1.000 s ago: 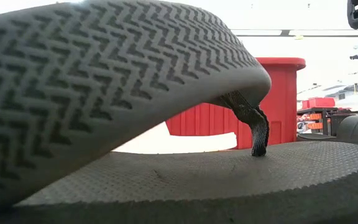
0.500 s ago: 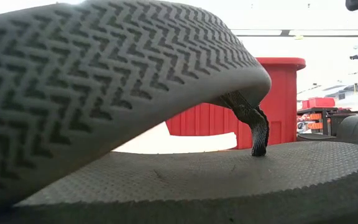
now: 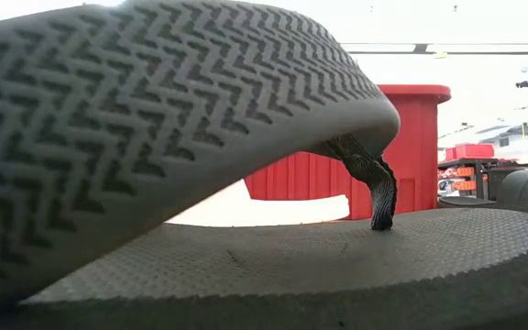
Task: Pick and place slides into bin
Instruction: Put the left black slide in the red bin
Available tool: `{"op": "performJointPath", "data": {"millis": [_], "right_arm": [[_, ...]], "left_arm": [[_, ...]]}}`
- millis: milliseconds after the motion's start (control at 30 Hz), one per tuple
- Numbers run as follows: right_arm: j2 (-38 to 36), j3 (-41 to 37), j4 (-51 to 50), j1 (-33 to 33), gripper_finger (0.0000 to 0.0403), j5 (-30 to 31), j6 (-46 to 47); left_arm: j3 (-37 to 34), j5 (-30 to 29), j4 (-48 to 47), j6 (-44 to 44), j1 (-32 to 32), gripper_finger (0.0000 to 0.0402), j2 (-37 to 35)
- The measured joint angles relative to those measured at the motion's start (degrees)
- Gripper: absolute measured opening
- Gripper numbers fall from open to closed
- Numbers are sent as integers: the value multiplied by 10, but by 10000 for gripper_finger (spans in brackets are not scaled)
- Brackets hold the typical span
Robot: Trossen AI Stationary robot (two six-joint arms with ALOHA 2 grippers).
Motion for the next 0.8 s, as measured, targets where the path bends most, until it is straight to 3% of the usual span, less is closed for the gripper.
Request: {"op": "performJointPath", "data": {"millis": [133,300,567,800], "right_arm": [[70,123,-167,0,175,113,93],[234,261,-269,0,175,130,155],[480,429,-286,0,175,130,266],[635,573,-284,0,175,130,230]], "left_arm": [[0,-2,10,0,0,179,2],[0,-1,17,0,0,179,2],[0,12,-50,-64,0,179,2],[0,17,-145,-129,-16,173,2]]}}
